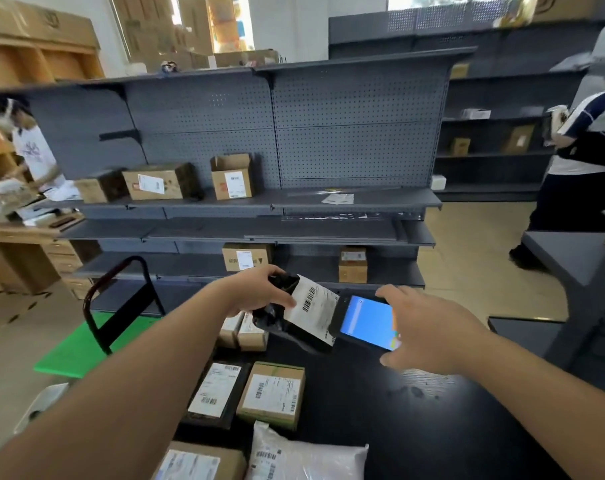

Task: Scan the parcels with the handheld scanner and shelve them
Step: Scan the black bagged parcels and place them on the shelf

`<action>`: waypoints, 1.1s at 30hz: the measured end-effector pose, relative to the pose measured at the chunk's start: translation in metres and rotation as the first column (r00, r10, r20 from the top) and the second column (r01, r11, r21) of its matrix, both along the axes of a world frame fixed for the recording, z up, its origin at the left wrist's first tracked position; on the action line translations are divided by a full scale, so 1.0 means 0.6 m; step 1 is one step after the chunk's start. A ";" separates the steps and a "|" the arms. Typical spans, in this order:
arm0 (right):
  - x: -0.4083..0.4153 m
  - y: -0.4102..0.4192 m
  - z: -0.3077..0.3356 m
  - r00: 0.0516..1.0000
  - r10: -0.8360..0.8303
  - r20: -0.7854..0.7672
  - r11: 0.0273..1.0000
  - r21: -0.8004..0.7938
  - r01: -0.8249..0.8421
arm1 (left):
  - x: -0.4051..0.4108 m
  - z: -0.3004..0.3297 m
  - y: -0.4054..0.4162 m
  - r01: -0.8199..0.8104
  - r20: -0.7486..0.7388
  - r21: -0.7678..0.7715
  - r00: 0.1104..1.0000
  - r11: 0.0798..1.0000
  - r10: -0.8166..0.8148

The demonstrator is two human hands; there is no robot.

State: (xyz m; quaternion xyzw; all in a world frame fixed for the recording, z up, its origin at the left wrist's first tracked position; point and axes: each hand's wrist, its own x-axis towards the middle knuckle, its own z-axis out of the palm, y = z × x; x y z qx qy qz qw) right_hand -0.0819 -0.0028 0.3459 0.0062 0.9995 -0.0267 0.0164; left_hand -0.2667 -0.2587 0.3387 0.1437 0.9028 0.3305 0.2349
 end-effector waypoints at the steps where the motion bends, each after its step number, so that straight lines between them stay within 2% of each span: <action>1: -0.002 -0.006 0.003 1.000 0.005 -0.006 1.000 0.011 -0.005 | -0.004 0.003 -0.004 0.005 -0.004 -0.006 1.000 1.000 -0.005; 11: -0.021 -0.057 0.014 0.999 0.041 -0.007 0.998 0.056 -0.041 | -0.025 0.007 -0.055 0.007 0.021 0.011 1.000 1.000 -0.008; 18: -0.027 -0.077 0.012 1.000 0.022 -0.003 0.999 0.026 -0.022 | -0.034 0.000 -0.072 0.011 0.034 0.028 0.999 1.000 -0.012; 33: -0.018 -0.087 -0.006 0.993 -0.104 0.051 0.992 -0.072 0.107 | -0.057 -0.035 -0.078 0.049 0.072 0.016 0.996 0.999 -0.050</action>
